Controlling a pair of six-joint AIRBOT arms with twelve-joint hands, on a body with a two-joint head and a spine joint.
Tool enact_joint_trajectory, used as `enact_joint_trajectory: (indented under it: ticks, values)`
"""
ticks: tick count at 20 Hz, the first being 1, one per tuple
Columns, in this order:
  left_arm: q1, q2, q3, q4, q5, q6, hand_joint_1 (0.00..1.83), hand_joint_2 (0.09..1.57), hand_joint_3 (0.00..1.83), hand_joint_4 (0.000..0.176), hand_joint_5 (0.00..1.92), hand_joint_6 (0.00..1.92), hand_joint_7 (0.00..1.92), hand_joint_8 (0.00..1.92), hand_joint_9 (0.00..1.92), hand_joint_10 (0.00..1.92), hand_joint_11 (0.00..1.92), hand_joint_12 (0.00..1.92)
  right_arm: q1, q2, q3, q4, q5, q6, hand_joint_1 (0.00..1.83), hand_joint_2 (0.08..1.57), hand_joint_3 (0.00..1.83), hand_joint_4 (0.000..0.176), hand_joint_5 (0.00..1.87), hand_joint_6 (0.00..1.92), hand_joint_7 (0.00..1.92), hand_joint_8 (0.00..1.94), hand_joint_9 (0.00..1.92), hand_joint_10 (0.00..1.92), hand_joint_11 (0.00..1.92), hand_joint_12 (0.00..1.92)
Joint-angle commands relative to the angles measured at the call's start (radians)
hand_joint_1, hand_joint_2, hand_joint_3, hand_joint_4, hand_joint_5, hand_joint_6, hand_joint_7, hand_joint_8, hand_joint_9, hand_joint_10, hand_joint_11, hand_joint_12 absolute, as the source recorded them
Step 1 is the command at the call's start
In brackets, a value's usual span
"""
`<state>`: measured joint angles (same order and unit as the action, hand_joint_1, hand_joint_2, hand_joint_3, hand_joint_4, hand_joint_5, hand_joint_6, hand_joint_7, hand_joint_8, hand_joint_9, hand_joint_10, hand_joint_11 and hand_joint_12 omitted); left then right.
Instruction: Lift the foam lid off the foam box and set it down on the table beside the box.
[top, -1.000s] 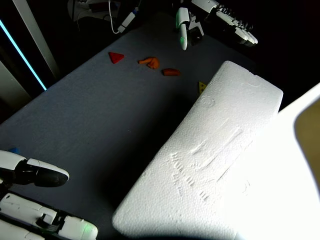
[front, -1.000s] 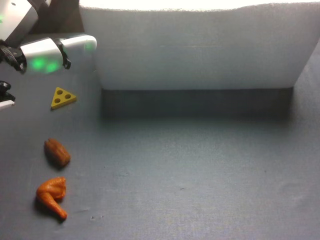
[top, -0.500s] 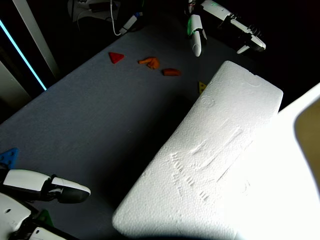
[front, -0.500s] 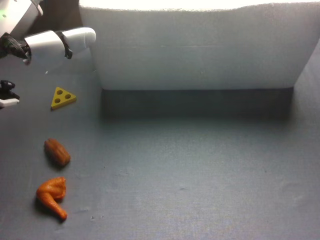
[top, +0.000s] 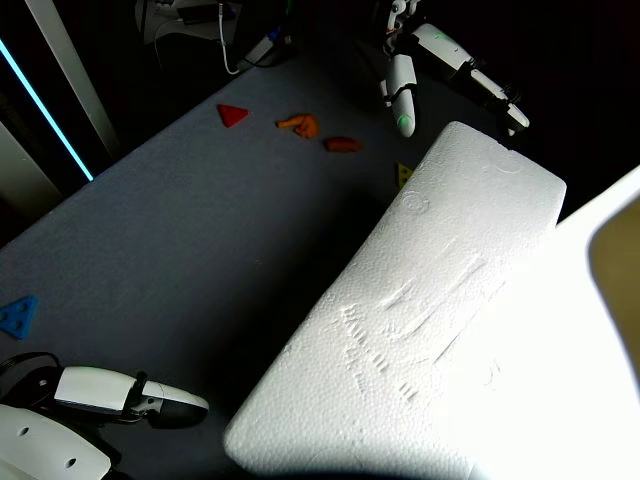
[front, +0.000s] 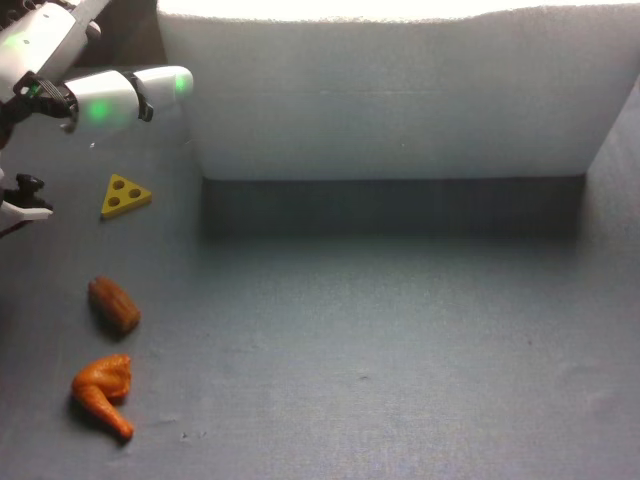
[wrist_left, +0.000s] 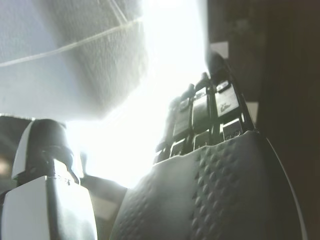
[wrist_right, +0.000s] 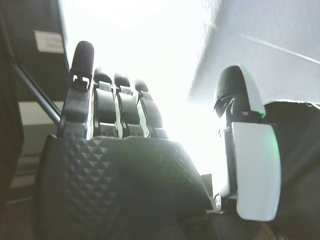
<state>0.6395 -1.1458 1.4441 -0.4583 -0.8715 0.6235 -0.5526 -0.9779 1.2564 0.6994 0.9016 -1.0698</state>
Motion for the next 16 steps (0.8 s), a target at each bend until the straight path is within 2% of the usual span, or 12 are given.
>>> enact_joint_trajectory:
  ticks: [1,2,5,6,7,9,10,11,12,13,14,16]
  values:
    - [-0.016,0.003,0.014,-0.001,-0.103,-0.01,0.47,1.06,0.0,0.0,0.0,0.0,0.0,0.0,0.0,0.0,0.0,1.01,0.011,0.01,0.013,-0.018,0.11,0.015,0.51,1.14,0.0,0.0,0.0,0.0,0.0,0.0,0.0,0.0,0.0,1.0]
    - [-0.02,-0.004,0.021,-0.001,-0.097,-0.015,0.47,1.05,0.0,0.0,0.0,0.0,0.0,0.0,0.0,0.0,0.0,1.0,0.013,0.007,0.015,-0.018,0.107,0.018,0.49,1.14,0.0,0.0,0.0,0.0,0.0,0.0,0.0,0.0,0.0,1.27]
    - [-0.03,-0.011,0.03,-0.001,-0.088,-0.017,0.47,1.05,0.0,0.0,0.0,0.0,0.0,0.0,0.0,0.0,0.0,1.24,0.02,0.001,0.018,-0.028,0.106,0.03,0.48,1.13,0.0,0.0,0.0,0.0,0.0,0.0,0.0,0.0,0.0,1.59]
    - [-0.03,-0.012,0.033,-0.001,-0.088,-0.019,0.46,1.05,0.0,0.0,0.0,0.0,0.0,0.0,0.0,0.0,0.0,1.03,0.023,-0.002,0.02,-0.034,0.106,0.034,0.47,1.11,0.0,0.008,0.0,0.0,0.0,0.0,0.0,0.0,0.0,1.56]
    - [-0.031,-0.013,0.034,-0.001,-0.088,-0.02,0.46,1.05,0.0,0.0,0.0,0.0,0.0,0.0,0.0,0.0,0.0,1.03,0.026,-0.004,0.02,-0.035,0.106,0.034,0.47,1.11,0.0,0.008,0.0,0.0,0.0,0.0,0.0,0.0,0.0,1.56]
    - [-0.034,-0.017,0.037,-0.001,-0.087,-0.022,0.48,1.06,0.0,0.0,0.0,0.0,0.0,0.0,0.0,0.0,0.0,0.82,0.028,-0.005,0.022,-0.039,0.106,0.041,0.5,1.1,0.0,0.005,0.0,0.0,0.0,0.0,0.0,0.0,0.0,1.15]
    - [-0.035,-0.018,0.039,-0.001,-0.087,-0.023,0.5,1.06,0.0,0.0,0.0,0.0,0.0,0.0,0.0,0.0,0.0,0.62,0.03,-0.006,0.023,-0.041,0.107,0.043,0.49,1.11,0.0,0.0,0.0,0.0,0.0,0.0,0.0,0.0,0.0,0.86]
    - [-0.037,-0.02,0.041,0.0,-0.084,-0.023,0.49,1.07,0.0,0.0,0.0,0.0,0.0,0.0,0.0,0.0,0.0,0.51,0.034,-0.007,0.024,-0.043,0.107,0.044,0.48,1.1,0.0,0.0,0.0,0.0,0.0,0.0,0.0,0.0,0.0,0.45]
    - [-0.038,-0.023,0.045,0.001,-0.079,-0.024,0.49,1.07,0.0,0.0,0.0,0.0,0.0,0.0,0.0,0.0,0.0,0.45,0.037,-0.01,0.026,-0.045,0.106,0.045,0.47,1.11,0.0,0.0,0.0,0.0,0.0,0.0,0.0,0.0,0.0,0.18]
    - [-0.039,-0.028,0.051,0.001,-0.075,-0.028,0.5,1.07,0.0,0.0,0.0,0.0,0.0,0.0,0.0,0.0,0.0,0.43,0.039,-0.013,0.03,-0.045,0.106,0.05,0.48,1.13,0.0,0.0,0.0,0.0,0.0,0.0,0.0,0.0,0.0,0.04]
    - [-0.04,-0.031,0.054,0.001,-0.074,-0.033,0.49,1.07,0.0,0.0,0.0,0.0,0.0,0.0,0.0,0.0,0.0,0.43,0.039,-0.015,0.033,-0.045,0.105,0.052,0.46,1.12,0.0,0.0,0.0,0.0,0.0,0.0,0.0,0.0,0.0,0.01]
    - [-0.043,-0.038,0.062,0.0,-0.068,-0.035,0.52,1.06,0.0,0.0,0.0,0.0,0.0,0.0,0.0,0.0,0.0,0.21,0.04,-0.02,0.041,-0.045,0.103,0.064,0.5,1.12,0.0,0.0,0.0,0.0,0.0,0.0,0.0,0.0,0.0,0.0]
